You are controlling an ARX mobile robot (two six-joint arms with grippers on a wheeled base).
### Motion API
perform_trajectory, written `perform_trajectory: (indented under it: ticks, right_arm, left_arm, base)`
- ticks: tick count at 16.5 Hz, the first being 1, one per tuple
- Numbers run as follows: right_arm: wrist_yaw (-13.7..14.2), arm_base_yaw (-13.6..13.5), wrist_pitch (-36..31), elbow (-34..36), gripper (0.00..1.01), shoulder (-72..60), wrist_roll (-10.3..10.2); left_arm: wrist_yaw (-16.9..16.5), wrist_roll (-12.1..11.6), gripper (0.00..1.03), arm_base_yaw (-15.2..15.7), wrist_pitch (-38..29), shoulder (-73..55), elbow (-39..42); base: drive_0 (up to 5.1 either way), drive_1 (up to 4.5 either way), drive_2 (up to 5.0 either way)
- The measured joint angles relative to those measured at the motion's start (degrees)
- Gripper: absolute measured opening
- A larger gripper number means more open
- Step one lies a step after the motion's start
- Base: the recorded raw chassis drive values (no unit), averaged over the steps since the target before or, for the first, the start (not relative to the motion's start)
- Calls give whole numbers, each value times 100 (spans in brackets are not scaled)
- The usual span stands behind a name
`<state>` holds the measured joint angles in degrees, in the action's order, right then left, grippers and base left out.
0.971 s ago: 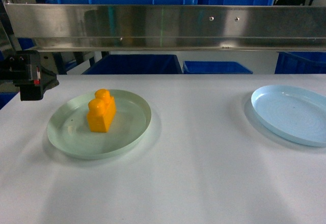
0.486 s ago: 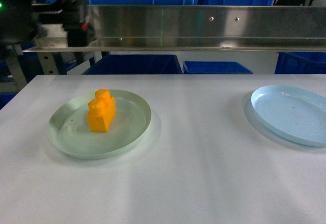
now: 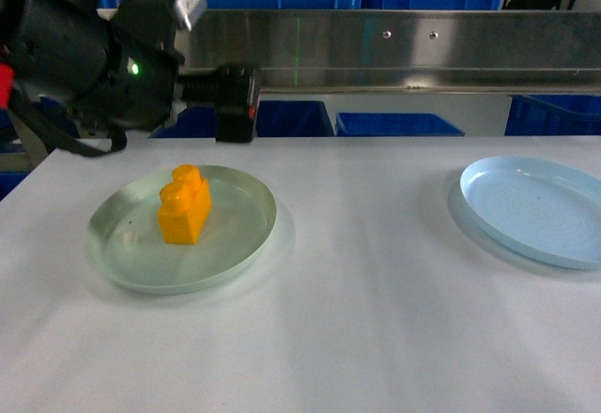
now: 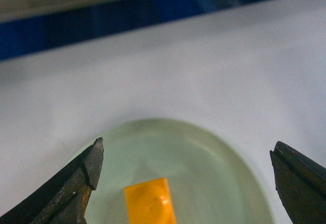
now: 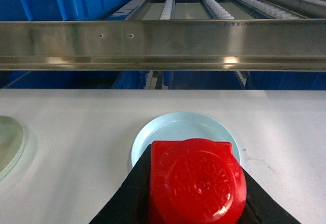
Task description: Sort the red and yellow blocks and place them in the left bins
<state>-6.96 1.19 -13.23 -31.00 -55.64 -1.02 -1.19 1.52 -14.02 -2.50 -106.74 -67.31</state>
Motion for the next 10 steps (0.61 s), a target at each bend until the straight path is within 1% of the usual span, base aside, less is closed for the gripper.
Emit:
perform_trajectory:
  ticks: [4,6,7,10]
  right_arm:
    - [2,2,0,0,28,0,2]
    - [2,0,-2,0,28,0,2]
    - [2,0,0,0,28,0,2]
    - [-2,0,0,0,28,0,2]
  left_arm:
    - [146,0,98,133,114,-297,-24]
    - [164,2,98,256,262,-374,-39]
    - [243,4,98,310,205,-378,-44]
    - [155,70,98,315,343,-413,-133]
  base:
    - [0,0,0]
    - [0,0,0]
    - [0,0,0]
    - [0,0,0]
